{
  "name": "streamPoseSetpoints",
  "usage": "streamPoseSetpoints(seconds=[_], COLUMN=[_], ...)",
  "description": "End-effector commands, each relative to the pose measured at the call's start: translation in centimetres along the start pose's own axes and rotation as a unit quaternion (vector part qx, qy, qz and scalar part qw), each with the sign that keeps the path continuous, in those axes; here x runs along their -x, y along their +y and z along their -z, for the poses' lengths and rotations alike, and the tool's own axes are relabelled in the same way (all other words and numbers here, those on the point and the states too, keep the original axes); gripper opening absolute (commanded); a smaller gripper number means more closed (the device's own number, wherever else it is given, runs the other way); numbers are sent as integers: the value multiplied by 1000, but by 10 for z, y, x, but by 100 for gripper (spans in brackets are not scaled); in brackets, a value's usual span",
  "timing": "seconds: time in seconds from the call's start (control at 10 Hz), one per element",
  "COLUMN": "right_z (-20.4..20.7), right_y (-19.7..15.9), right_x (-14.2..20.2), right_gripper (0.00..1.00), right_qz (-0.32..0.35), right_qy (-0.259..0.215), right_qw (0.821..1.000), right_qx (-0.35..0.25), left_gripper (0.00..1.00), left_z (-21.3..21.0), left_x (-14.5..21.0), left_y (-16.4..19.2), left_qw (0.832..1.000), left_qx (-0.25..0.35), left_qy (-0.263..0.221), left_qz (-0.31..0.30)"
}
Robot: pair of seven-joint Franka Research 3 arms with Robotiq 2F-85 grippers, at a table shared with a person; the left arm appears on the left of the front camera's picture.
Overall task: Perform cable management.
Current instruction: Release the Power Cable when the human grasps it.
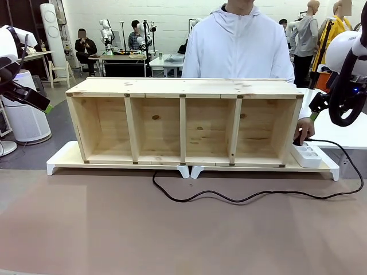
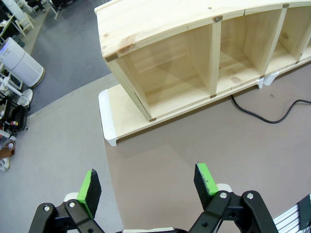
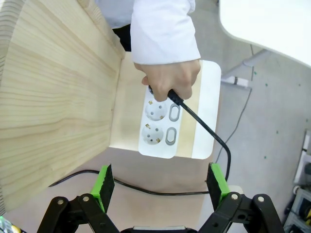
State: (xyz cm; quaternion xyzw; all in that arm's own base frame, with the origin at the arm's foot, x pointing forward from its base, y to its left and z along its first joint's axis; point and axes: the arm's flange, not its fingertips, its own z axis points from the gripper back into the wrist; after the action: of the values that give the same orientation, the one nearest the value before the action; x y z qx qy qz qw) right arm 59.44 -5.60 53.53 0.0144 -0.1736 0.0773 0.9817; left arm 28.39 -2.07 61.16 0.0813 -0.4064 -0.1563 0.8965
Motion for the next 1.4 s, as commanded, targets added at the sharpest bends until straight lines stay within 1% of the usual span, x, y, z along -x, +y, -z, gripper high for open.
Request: streamPoseSetpoints(seconds=[0.0,1.3], right_z=[1,1], right_y=[0,0], right_x=[0,0], right_gripper=[98,98], right_qz=[0,0], right_qy=[1,1], right_qw=[1000,1000], right_qx=[0,0], left_gripper=[100,100], left_z=[2,2], left_x=[-1,-1], left_y=[0,0], left_qw=[1000,1000], left_qx=[-4,-4], left_qy=[-3,-3], left_qz=[1,1])
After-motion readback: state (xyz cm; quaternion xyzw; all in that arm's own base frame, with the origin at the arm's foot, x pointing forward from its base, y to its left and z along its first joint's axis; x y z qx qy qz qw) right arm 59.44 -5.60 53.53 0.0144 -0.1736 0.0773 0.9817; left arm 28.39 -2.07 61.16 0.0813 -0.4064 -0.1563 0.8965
